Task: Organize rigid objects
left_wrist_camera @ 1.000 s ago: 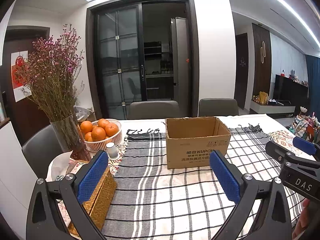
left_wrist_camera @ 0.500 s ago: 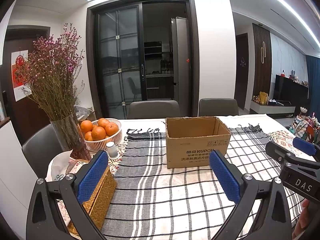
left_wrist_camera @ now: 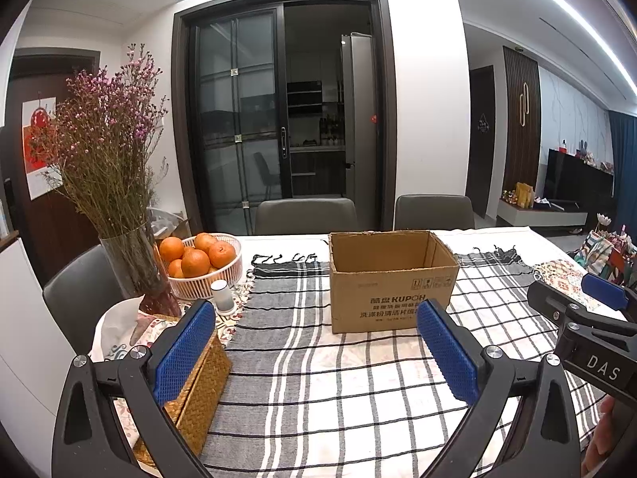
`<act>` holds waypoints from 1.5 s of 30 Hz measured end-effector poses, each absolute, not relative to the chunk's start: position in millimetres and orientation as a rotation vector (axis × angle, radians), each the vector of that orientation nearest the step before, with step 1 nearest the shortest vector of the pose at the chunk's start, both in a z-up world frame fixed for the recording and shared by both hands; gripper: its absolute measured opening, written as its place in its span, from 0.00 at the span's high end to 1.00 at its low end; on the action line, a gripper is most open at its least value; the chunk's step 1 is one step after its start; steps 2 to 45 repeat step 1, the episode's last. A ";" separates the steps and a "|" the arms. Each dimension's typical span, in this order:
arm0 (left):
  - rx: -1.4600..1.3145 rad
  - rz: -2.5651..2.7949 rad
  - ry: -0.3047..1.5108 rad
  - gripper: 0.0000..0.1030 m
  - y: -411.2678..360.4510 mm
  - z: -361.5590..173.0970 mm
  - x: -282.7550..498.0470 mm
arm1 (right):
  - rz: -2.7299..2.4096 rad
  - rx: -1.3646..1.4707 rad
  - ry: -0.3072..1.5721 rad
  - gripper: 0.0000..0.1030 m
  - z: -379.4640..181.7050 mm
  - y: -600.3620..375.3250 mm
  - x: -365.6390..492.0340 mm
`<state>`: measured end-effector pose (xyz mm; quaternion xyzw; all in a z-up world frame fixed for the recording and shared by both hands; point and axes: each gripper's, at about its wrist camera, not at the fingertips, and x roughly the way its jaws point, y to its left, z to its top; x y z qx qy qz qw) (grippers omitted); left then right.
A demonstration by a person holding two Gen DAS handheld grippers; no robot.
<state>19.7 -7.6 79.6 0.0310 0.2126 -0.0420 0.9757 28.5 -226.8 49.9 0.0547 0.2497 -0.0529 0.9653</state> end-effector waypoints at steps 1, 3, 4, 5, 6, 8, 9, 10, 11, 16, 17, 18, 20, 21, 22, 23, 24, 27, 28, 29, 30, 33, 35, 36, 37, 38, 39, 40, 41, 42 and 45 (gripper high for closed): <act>0.062 -0.083 0.427 0.00 -7.3 80.0 19.0 | -0.105 0.110 0.505 0.16 49.8 -226.5 28.6; 0.062 -0.083 0.427 0.00 -7.3 80.0 19.0 | -0.105 0.110 0.505 0.16 49.8 -226.5 28.6; 0.062 -0.083 0.427 0.00 -7.3 80.0 19.0 | -0.105 0.110 0.505 0.16 49.8 -226.5 28.6; 0.062 -0.083 0.427 0.00 -7.3 80.0 19.0 | -0.105 0.110 0.505 0.16 49.8 -226.5 28.6; 0.062 -0.083 0.427 0.00 -7.3 80.0 19.0 | -0.105 0.110 0.505 0.16 49.8 -226.5 28.6; 0.062 -0.083 0.427 0.00 -7.3 80.0 19.0 | -0.105 0.110 0.505 0.16 49.8 -226.5 28.6; 0.062 -0.083 0.427 0.00 -7.3 80.0 19.0 | -0.105 0.110 0.505 0.16 49.8 -226.5 28.6; 0.062 -0.083 0.427 0.00 -7.3 80.0 19.0 | -0.105 0.110 0.505 0.16 49.8 -226.5 28.6; 0.062 -0.083 0.427 0.00 -7.3 80.0 19.0 | -0.105 0.110 0.505 0.16 49.8 -226.5 28.6; 0.062 -0.083 0.427 0.00 -7.3 80.0 19.0 | -0.105 0.110 0.505 0.16 49.8 -226.5 28.6; 0.062 -0.083 0.427 0.00 -7.3 80.0 19.0 | -0.105 0.110 0.505 0.16 49.8 -226.5 28.6; 0.062 -0.083 0.427 0.00 -7.3 80.0 19.0 | -0.105 0.110 0.505 0.16 49.8 -226.5 28.6; 0.062 -0.083 0.427 0.00 -7.3 80.0 19.0 | -0.105 0.110 0.505 0.16 49.8 -226.5 28.6; 0.062 -0.083 0.427 0.00 -7.3 80.0 19.0 | -0.105 0.110 0.505 0.16 49.8 -226.5 28.6; 0.062 -0.083 0.427 0.00 -7.3 80.0 19.0 | -0.105 0.110 0.505 0.16 49.8 -226.5 28.6; 0.062 -0.083 0.427 0.00 -7.3 80.0 19.0 | -0.105 0.110 0.505 0.16 49.8 -226.5 28.6; 0.062 -0.083 0.427 0.00 -7.3 80.0 19.0 | -0.105 0.110 0.505 0.16 49.8 -226.5 28.6; 0.062 -0.083 0.427 0.00 -7.3 80.0 19.0 | -0.105 0.110 0.505 0.16 49.8 -226.5 28.6; 0.062 -0.083 0.427 0.00 -7.3 80.0 19.0 | -0.105 0.110 0.505 0.16 49.8 -226.5 28.6; 0.062 -0.083 0.427 0.00 -7.3 80.0 19.0 | -0.105 0.110 0.505 0.16 49.8 -226.5 28.6; 0.062 -0.083 0.427 0.00 -7.3 80.0 19.0 | -0.105 0.110 0.505 0.16 49.8 -226.5 28.6; 0.062 -0.083 0.427 0.00 -7.3 80.0 19.0 | -0.105 0.110 0.505 0.16 49.8 -226.5 28.6; 0.062 -0.083 0.427 0.00 -7.3 80.0 19.0 | -0.105 0.110 0.505 0.16 49.8 -226.5 28.6; 0.062 -0.083 0.427 0.00 -7.3 80.0 19.0 | -0.105 0.110 0.505 0.16 49.8 -226.5 28.6; 0.062 -0.083 0.427 0.00 -7.3 80.0 19.0 | -0.105 0.110 0.505 0.16 49.8 -226.5 28.6; 0.062 -0.083 0.427 0.00 -7.3 80.0 19.0 | -0.105 0.110 0.505 0.16 49.8 -226.5 28.6; 0.062 -0.083 0.427 0.00 -7.3 80.0 19.0 | -0.105 0.110 0.505 0.16 49.8 -226.5 28.6; 0.062 -0.083 0.427 0.00 -7.3 80.0 19.0 | -0.105 0.110 0.505 0.16 49.8 -226.5 28.6; 0.062 -0.083 0.427 0.00 -7.3 80.0 19.0 | -0.105 0.110 0.505 0.16 49.8 -226.5 28.6; 0.062 -0.083 0.427 0.00 -7.3 80.0 19.0 | -0.105 0.110 0.505 0.16 49.8 -226.5 28.6; 0.062 -0.083 0.427 0.00 -7.3 80.0 19.0 | -0.105 0.110 0.505 0.16 49.8 -226.5 28.6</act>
